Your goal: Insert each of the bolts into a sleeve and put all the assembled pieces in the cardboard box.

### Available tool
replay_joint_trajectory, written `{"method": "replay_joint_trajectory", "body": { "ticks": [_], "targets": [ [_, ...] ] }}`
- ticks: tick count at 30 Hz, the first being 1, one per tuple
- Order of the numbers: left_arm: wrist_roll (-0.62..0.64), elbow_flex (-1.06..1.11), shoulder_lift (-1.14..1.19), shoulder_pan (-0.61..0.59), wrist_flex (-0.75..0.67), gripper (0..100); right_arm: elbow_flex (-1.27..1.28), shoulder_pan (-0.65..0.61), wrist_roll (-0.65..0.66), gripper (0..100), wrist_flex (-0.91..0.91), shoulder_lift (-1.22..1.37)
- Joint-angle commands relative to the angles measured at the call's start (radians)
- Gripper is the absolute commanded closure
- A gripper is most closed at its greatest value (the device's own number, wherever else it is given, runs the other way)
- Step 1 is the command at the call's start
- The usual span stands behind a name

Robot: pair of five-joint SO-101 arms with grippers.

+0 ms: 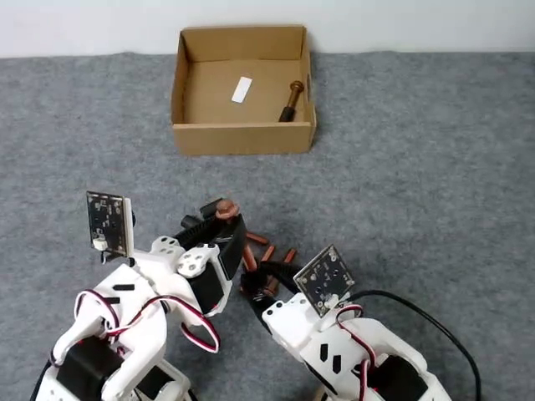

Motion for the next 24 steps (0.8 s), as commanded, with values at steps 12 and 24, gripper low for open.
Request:
{"method": "replay_joint_trajectory", "body": {
  "ticks": [12,24],
  "targets": [
    [-0.074,0.028,0.0,-0.054,-0.081,100,-0.069,-0.001,0.011,99.0,-0.021,-0.01],
    [-0.077,-0.022,0.0,0.109,0.107,100,-0.069,0.004,0.011,99.0,-0.021,-0.01]
  ]
}}
